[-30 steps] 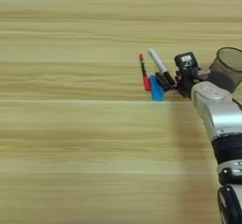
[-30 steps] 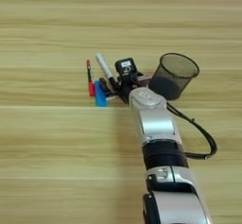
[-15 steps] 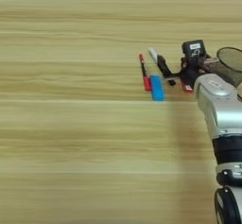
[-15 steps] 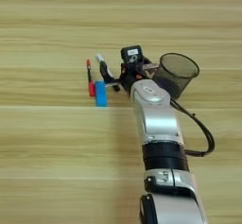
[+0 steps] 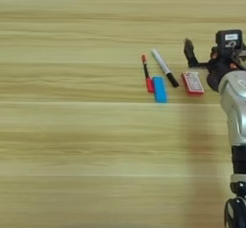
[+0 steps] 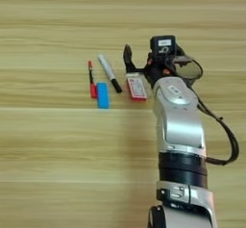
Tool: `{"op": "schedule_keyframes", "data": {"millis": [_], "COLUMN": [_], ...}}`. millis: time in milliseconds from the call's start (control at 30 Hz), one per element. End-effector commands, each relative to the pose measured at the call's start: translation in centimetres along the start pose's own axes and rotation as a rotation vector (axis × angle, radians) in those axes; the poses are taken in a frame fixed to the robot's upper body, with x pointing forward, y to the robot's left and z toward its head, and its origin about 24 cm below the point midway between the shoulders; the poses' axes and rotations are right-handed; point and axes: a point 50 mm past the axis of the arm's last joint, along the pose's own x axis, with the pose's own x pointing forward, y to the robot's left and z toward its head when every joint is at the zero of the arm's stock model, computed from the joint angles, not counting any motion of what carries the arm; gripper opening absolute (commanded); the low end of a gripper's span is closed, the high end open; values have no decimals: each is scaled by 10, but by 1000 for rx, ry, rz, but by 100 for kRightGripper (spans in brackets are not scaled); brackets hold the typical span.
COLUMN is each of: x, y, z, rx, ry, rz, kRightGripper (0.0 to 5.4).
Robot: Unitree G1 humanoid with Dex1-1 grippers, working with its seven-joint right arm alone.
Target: Move the objects on the table
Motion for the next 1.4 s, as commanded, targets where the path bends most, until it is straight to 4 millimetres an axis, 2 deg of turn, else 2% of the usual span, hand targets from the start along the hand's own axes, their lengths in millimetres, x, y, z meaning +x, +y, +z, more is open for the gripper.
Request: {"op": "schedule_keyframes", "data": {"millis": [33, 500, 1400], "x": [-3, -19, -18], "y": [-20, -56, -66], "z": [35, 13, -16], "rx": [-36, -30, -63], "ry": [-142, -30, 121], "rz": [-66, -181, -219], "kRightGripper": [537, 537, 537]}}
